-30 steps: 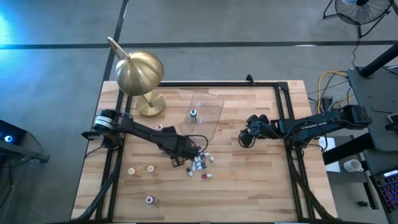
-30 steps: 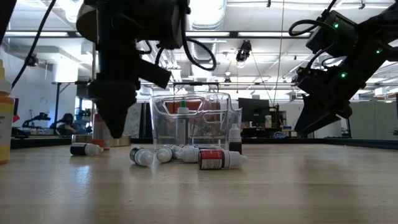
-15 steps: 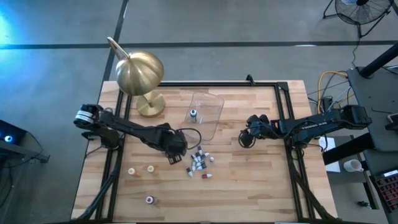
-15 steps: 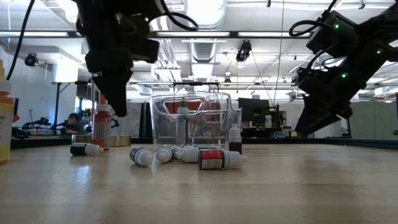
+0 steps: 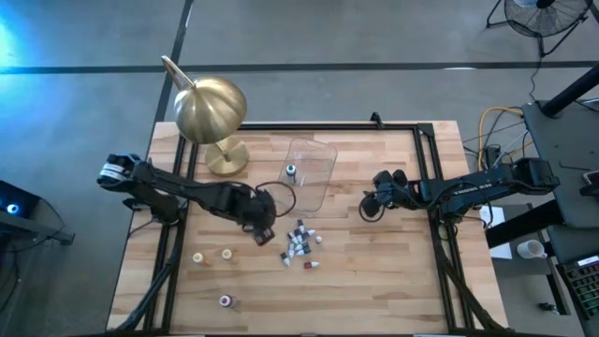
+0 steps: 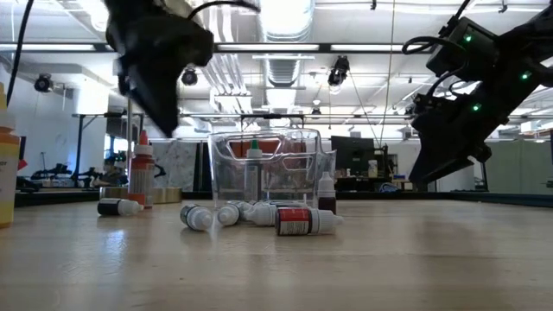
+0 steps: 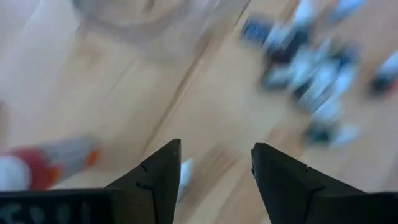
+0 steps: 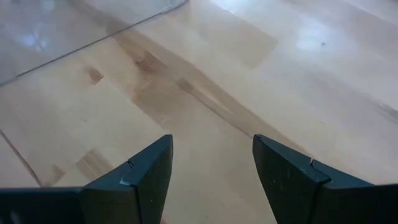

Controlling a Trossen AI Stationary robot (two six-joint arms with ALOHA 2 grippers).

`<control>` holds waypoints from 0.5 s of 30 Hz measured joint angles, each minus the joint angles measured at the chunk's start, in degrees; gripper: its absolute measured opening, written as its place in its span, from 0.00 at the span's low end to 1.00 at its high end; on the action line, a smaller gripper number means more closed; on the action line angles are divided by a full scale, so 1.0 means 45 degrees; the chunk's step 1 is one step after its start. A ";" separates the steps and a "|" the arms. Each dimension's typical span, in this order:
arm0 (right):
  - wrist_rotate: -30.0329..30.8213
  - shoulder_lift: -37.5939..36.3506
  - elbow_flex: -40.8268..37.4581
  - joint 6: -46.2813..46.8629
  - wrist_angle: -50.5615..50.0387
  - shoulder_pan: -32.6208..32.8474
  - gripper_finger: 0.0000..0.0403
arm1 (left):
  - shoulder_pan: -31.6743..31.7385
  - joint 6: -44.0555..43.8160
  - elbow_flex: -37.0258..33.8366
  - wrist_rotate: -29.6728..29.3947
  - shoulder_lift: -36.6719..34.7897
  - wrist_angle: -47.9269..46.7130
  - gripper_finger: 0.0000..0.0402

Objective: Pick & Place food coloring
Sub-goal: Put the top small red food coloring bottle into the transparent bin

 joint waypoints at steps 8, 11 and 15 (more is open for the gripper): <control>0.0027 0.0000 0.0000 0.0041 0.0787 -0.0091 0.53 | 0.0701 -0.0327 0.0929 -0.0491 -0.0167 0.1024 0.42; 0.0027 0.0000 0.0000 0.0094 0.1056 -0.0184 0.53 | 0.0706 -0.0315 0.0906 -0.0508 -0.0164 0.0863 0.42; 0.0023 0.0000 0.0000 0.0850 0.1072 -0.0209 0.53 | 0.0712 -0.0306 0.0900 -0.0553 -0.0167 0.0707 0.42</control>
